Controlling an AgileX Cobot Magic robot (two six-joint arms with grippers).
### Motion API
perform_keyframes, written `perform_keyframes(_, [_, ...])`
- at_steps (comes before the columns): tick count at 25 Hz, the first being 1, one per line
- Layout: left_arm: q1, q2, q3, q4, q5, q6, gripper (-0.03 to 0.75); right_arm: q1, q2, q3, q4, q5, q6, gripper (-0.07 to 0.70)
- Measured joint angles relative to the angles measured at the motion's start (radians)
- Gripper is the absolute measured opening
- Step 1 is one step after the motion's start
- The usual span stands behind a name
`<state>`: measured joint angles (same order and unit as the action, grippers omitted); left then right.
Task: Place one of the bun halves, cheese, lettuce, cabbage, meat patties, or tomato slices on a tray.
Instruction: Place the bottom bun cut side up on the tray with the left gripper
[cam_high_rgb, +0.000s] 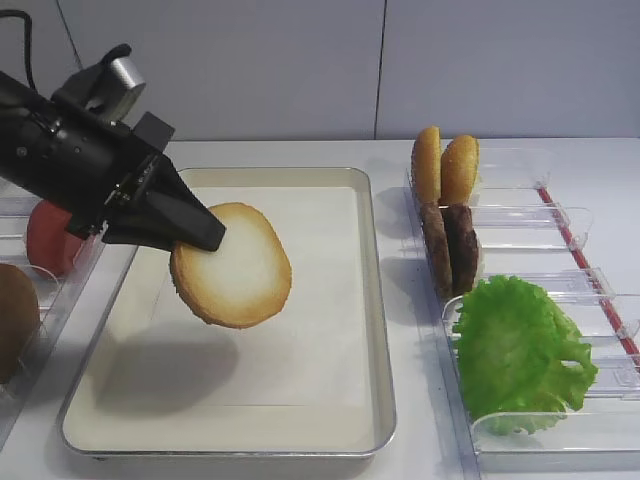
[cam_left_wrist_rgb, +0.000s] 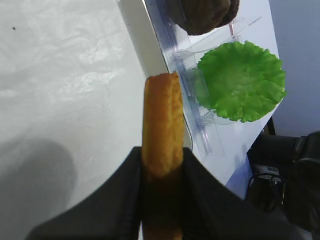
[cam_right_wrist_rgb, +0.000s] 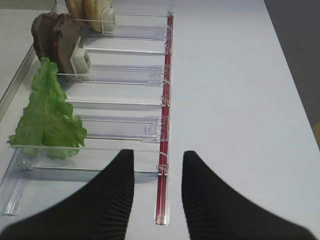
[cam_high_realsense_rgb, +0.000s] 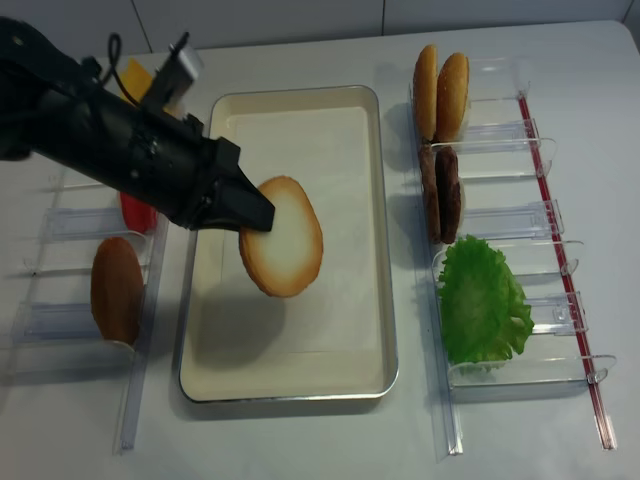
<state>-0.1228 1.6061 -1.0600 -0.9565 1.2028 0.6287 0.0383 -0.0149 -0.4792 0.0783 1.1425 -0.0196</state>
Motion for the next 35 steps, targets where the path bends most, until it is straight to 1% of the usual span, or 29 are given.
perform_keyframes(2, [0.000, 0.059, 0.000, -0.002, -0.004, 0.036, 0.134, 0.000, 0.000, 0.000, 0.000, 0.000, 0.000, 0.258])
perform_keyframes(6, [0.000, 0.107, 0.000, -0.010, -0.007, 0.064, 0.134, 0.000, 0.000, 0.000, 0.000, 0.000, 0.000, 0.258])
perform_keyframes(14, [0.000, 0.223, 0.000, -0.108, -0.020, 0.118, 0.134, 0.000, 0.000, 0.000, 0.000, 0.000, 0.000, 0.258])
perform_keyframes(31, [0.000, 0.251, 0.000, -0.119, -0.025, 0.126, 0.134, 0.000, 0.000, 0.000, 0.000, 0.000, 0.002, 0.258])
perform_keyframes(33, [0.000, 0.251, 0.000, -0.103, -0.025, 0.115, 0.149, 0.000, 0.000, 0.000, 0.000, 0.000, 0.002, 0.258])
perform_keyframes(35, [0.000, 0.251, 0.000, -0.090, -0.025, 0.090, 0.206, 0.000, 0.000, 0.000, 0.000, 0.000, 0.002, 0.258])
